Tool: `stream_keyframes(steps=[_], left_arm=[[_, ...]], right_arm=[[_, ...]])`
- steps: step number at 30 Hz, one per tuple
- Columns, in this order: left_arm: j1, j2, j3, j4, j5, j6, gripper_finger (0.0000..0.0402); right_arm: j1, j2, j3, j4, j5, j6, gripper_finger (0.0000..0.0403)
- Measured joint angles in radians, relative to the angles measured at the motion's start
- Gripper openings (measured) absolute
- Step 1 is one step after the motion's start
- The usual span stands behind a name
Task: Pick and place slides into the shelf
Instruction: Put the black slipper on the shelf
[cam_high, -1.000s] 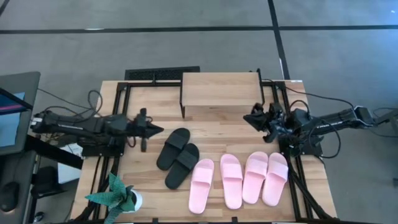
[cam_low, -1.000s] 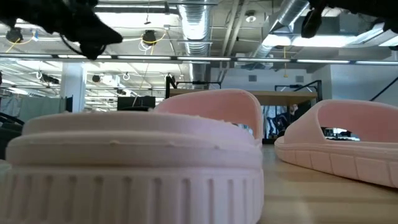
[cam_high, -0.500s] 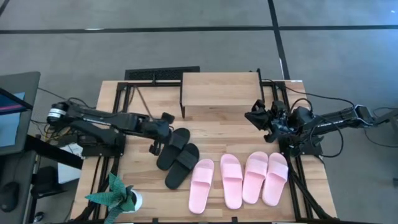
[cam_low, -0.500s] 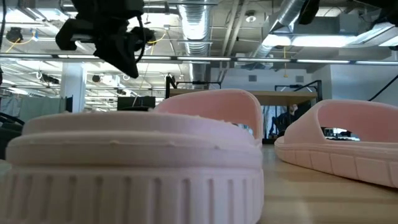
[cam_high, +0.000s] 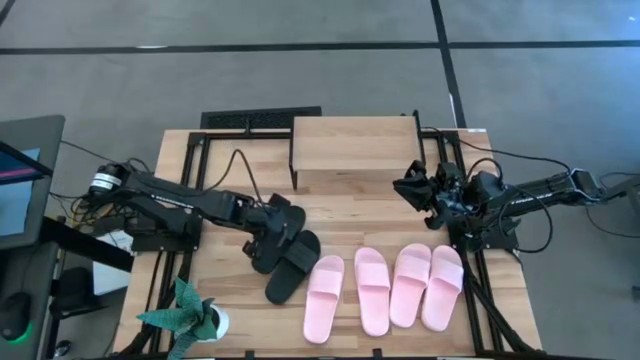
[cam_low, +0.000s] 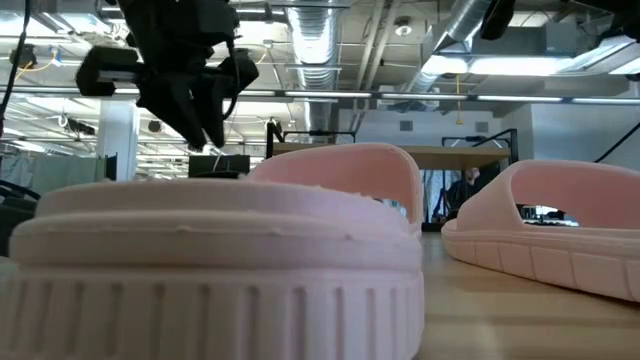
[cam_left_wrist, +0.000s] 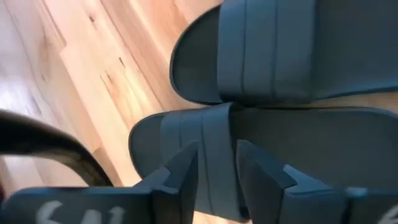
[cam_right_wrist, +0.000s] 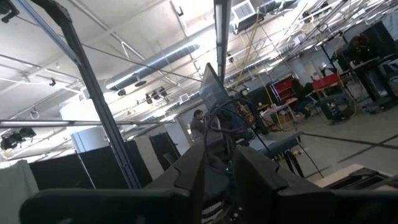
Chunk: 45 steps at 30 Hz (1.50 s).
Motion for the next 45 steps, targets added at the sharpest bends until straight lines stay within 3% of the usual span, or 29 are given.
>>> stream_keyframes(steps=[8, 16, 25, 29, 34, 45], left_arm=[[-0.009, 0.073, -0.041, 0.026, -0.033, 0.007, 0.0138], [-0.011, 0.109, -0.043, 0.043, -0.155, -0.057, 0.0151], [-0.016, 0.204, -0.042, 0.093, -0.145, -0.154, 0.0149], [-0.018, 0.213, -0.042, 0.101, -0.162, -0.218, 0.0114], [-0.036, 0.178, -0.04, 0.094, -0.248, -0.226, 0.0015], [-0.037, -0.004, -0.005, 0.053, -0.378, -0.339, 0.0002]], right_arm=[[0.0, -0.004, 0.0, -0.01, -0.016, 0.0, 0.0076], [0.002, -0.007, 0.0, -0.007, -0.055, 0.002, 0.0076], [0.022, -0.005, 0.0, -0.023, -0.053, 0.002, 0.0076], [0.04, -0.005, 0.0, -0.023, -0.052, 0.002, 0.0076], [0.055, -0.005, 0.0, -0.024, -0.051, 0.002, 0.0076], [0.072, -0.005, 0.0, -0.037, -0.048, 0.01, 0.0076]])
